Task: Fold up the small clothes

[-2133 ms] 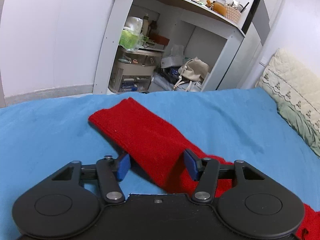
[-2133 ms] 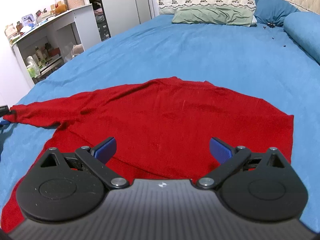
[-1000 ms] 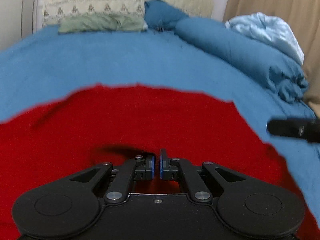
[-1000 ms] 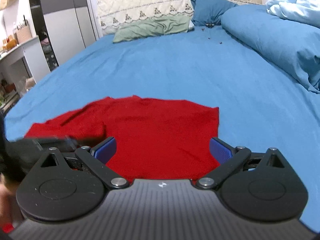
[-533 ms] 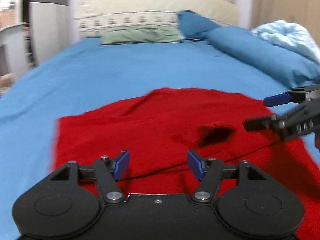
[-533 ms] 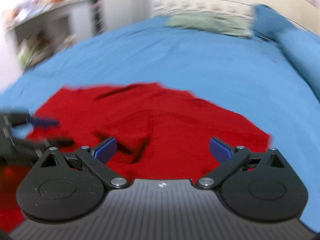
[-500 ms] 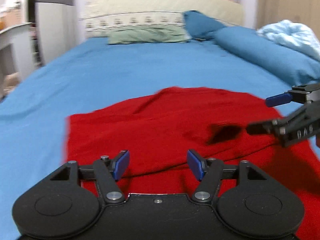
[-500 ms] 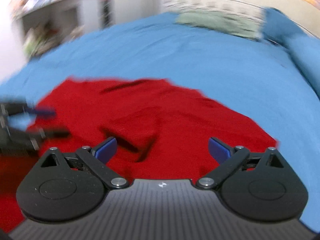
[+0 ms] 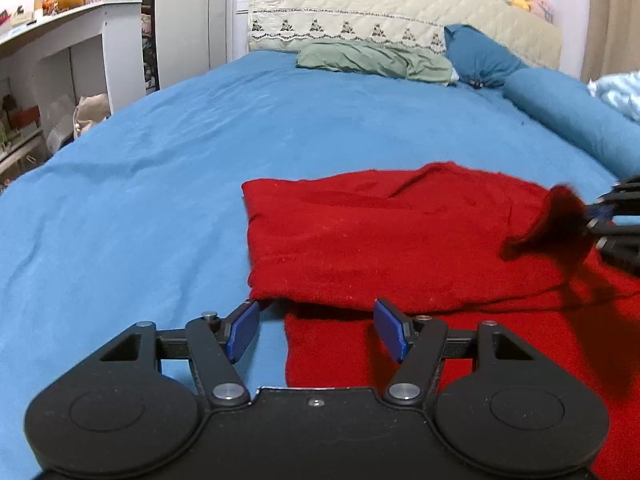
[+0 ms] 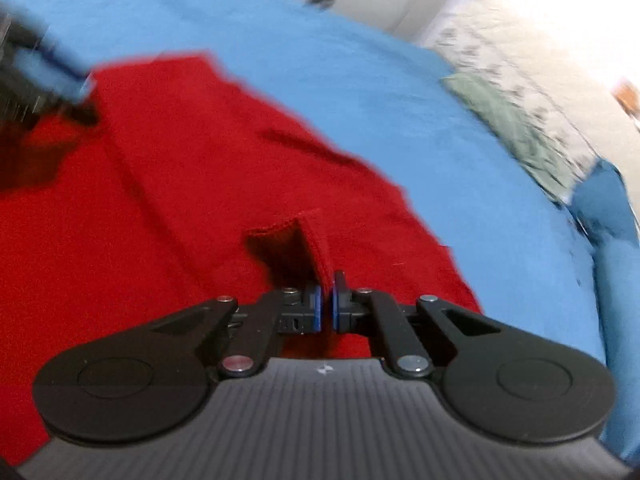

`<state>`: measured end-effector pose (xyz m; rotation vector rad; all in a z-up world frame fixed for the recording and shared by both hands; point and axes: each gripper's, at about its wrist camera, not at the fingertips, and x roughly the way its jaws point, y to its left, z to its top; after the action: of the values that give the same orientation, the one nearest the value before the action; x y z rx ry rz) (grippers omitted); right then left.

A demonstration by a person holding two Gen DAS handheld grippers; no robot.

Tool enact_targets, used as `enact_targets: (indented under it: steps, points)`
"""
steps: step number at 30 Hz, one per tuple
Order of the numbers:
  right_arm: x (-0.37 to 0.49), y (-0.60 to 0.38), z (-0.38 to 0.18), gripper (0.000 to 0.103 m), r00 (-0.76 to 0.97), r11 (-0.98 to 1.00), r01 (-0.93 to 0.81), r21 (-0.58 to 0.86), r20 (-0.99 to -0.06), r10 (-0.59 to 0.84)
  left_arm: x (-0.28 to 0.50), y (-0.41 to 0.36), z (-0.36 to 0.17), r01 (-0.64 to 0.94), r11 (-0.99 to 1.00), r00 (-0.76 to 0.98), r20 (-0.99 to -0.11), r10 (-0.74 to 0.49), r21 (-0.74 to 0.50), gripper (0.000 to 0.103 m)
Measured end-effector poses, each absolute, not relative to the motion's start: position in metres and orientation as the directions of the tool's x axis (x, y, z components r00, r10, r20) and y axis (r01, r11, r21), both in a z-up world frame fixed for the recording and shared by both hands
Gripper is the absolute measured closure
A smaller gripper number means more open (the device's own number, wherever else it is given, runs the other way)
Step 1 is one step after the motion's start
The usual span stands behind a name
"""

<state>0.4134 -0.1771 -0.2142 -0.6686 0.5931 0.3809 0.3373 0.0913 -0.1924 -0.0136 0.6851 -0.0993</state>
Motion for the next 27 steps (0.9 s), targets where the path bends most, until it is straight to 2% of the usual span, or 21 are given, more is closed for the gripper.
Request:
enact_targets:
  steps: [4, 6, 9, 13, 15, 16, 17, 21, 27]
  points:
    - [0.408, -0.239, -0.182, 0.083, 0.837, 0.921, -0.266, -0.284, -0.542, 0.074, 0.340, 0.094, -0.195, 0.096, 0.995, 0.768, -0.634, -0.089, -0.024, 0.035]
    - [0.404, -0.267, -0.178, 0.083, 0.847, 0.971, -0.136, -0.195, -0.531, 0.012, 0.342, 0.094, -0.198, 0.097, 0.995, 0.763, -0.640, -0.092, -0.028, 0.035]
    - [0.398, -0.301, -0.189, 0.083, 0.823, 0.994, 0.022, -0.107, -0.563, -0.079, 0.347, 0.095, -0.205, 0.097, 0.995, 0.757, -0.646, -0.099, -0.039, 0.035]
    - [0.394, -0.324, -0.214, 0.083, 0.780, 0.997, 0.078, -0.025, -0.621, -0.077, 0.353, 0.090, -0.207, 0.118, 0.992, 0.761, -0.638, -0.115, -0.038, 0.038]
    - [0.393, -0.327, -0.219, 0.083, 0.782, 0.997, 0.079, -0.017, -0.618, -0.073, 0.357, 0.087, -0.205, 0.144, 0.989, 0.764, -0.630, -0.137, -0.041, 0.055]
    - [0.391, -0.328, -0.217, 0.083, 0.789, 0.996, 0.084, -0.010, -0.610, -0.073, 0.359, 0.087, -0.205, 0.148, 0.988, 0.764, -0.629, -0.144, -0.047, 0.080]
    - [0.391, -0.328, -0.215, 0.083, 0.797, 0.996, 0.088, -0.003, -0.599, -0.072, 0.361, 0.088, -0.204, 0.143, 0.988, 0.760, -0.632, -0.149, -0.061, 0.095]
    - [0.379, -0.334, -0.207, 0.083, 0.821, 0.988, 0.148, 0.038, -0.562, -0.102, 0.361, 0.103, -0.204, 0.086, 0.986, 0.749, -0.643, -0.159, -0.144, 0.095]
    - [0.370, -0.344, -0.234, 0.082, 0.771, 0.982, 0.183, 0.040, -0.626, -0.118, 0.351, 0.112, -0.207, 0.052, 0.984, 0.739, -0.657, -0.152, -0.169, 0.097]
